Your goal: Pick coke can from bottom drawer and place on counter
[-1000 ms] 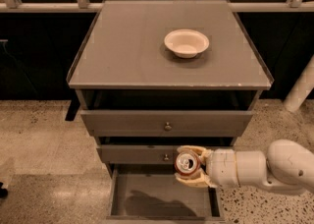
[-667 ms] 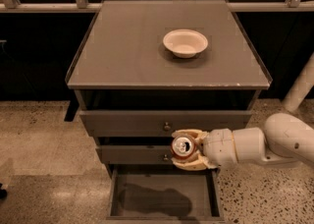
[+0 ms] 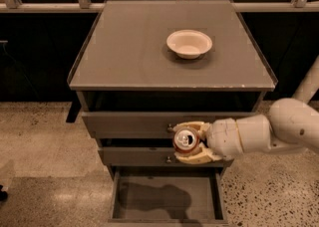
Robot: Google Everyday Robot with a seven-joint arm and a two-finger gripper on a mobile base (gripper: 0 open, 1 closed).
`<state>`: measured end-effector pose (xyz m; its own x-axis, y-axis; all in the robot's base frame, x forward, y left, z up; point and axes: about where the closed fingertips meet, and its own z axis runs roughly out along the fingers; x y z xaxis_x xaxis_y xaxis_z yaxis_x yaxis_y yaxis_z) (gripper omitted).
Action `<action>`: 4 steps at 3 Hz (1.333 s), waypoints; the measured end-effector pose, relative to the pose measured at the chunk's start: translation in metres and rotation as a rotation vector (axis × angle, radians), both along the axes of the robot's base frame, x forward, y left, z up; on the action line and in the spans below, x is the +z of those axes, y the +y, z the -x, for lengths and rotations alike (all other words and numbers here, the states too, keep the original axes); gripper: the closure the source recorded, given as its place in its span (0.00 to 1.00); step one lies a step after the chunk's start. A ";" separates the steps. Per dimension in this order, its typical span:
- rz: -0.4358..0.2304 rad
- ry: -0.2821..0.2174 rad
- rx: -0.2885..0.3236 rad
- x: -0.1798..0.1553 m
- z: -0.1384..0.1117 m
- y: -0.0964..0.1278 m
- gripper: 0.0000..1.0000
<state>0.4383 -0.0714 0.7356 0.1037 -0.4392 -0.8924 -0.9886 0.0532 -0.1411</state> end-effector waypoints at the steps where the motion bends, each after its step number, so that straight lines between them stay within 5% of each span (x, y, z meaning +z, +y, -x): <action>1: 0.027 -0.028 0.056 0.050 -0.014 -0.006 1.00; 4: -0.041 0.015 0.145 0.145 -0.073 -0.044 1.00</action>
Offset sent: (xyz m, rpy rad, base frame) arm 0.0530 -0.0330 0.1449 -0.0084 -0.0175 0.1909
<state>0.5118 -0.1150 0.8811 0.1501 -0.3834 -0.9113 -0.9883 -0.0843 -0.1273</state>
